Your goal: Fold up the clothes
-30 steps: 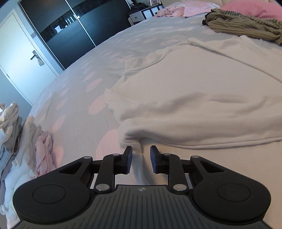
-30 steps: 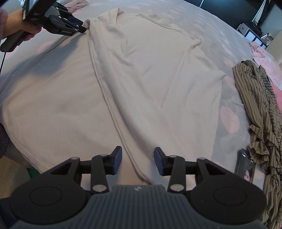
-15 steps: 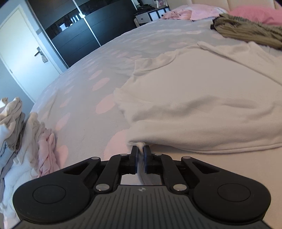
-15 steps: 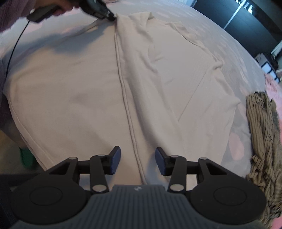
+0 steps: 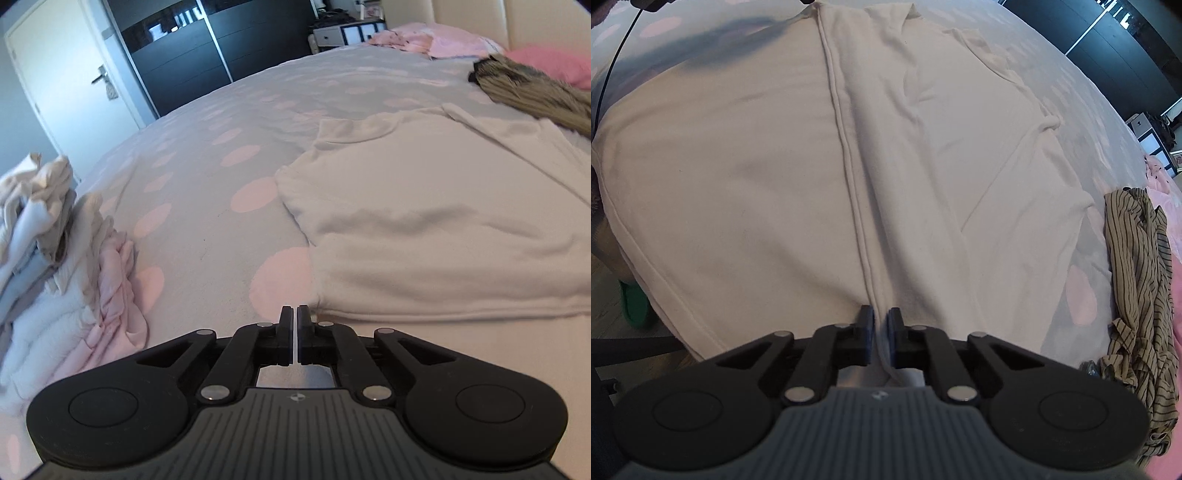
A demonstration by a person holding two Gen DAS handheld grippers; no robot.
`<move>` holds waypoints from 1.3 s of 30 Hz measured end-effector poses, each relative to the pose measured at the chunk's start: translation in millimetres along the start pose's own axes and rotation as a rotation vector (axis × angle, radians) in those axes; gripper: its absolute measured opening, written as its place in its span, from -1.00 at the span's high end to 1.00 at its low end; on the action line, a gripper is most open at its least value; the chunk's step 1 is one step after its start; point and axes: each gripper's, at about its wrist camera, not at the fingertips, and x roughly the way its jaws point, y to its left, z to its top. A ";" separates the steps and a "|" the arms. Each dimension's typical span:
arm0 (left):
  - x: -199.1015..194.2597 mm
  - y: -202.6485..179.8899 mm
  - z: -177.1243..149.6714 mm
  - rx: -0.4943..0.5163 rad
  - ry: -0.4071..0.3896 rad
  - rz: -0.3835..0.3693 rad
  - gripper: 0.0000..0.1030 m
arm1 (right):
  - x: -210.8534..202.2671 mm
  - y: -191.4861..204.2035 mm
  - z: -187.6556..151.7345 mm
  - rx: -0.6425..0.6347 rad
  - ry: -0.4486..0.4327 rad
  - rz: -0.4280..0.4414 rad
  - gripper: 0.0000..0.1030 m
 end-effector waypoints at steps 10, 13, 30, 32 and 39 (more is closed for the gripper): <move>16.3 -23.5 -4.4 0.186 0.016 0.061 0.48 | -0.9 -1.1 -1.7 -0.004 -0.005 0.000 0.78; 22.5 -22.4 -1.9 0.186 -0.011 0.097 0.51 | -6.4 -4.3 -0.1 0.026 -0.012 0.011 0.86; 25.7 37.1 6.1 -0.216 0.002 -0.107 0.95 | -60.4 15.9 27.8 0.035 -0.076 0.276 0.90; 30.3 47.9 4.7 -0.283 0.010 -0.140 0.95 | -65.4 27.1 34.0 0.038 -0.077 0.366 0.90; 46.2 84.4 -8.0 -0.503 0.017 -0.249 0.96 | -80.8 57.1 61.4 0.123 -0.100 0.667 0.90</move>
